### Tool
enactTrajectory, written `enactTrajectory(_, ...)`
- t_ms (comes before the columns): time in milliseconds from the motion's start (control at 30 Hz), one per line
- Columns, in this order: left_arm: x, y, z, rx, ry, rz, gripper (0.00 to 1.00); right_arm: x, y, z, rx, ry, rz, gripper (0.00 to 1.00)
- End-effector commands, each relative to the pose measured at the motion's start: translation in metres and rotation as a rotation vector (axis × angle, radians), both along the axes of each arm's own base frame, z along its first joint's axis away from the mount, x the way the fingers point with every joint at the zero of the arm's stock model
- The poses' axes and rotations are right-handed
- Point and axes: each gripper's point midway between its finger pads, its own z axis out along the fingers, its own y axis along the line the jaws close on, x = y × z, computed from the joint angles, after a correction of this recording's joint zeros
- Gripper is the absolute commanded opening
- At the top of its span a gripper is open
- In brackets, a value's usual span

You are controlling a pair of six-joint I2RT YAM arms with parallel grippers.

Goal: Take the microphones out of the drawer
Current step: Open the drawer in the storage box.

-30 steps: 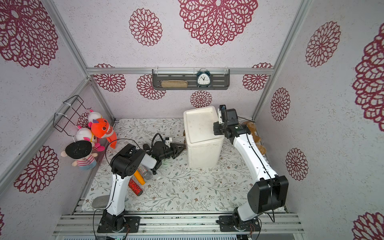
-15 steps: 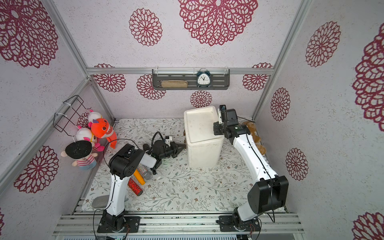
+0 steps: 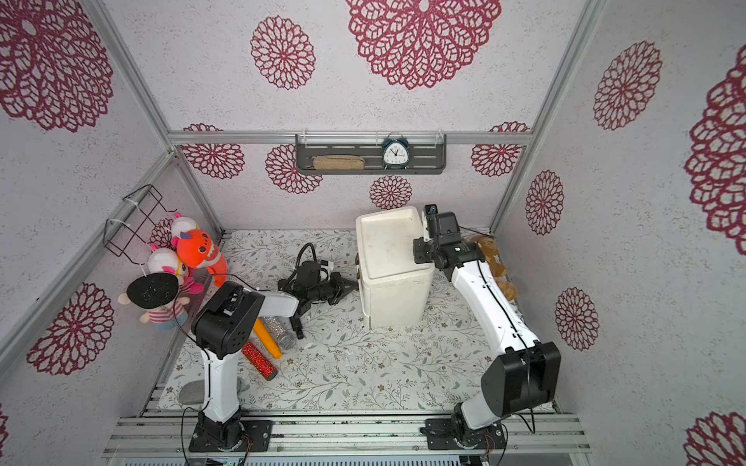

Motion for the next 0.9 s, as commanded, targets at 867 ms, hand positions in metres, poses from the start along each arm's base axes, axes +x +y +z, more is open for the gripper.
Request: enactTrajectory(867, -0.037, 0.053, 0.026, 0.242, 0.042, -0.076, 0.0, -0.017, -0.12, 0.035, -0.037, -0.127, -0.335, 0.0)
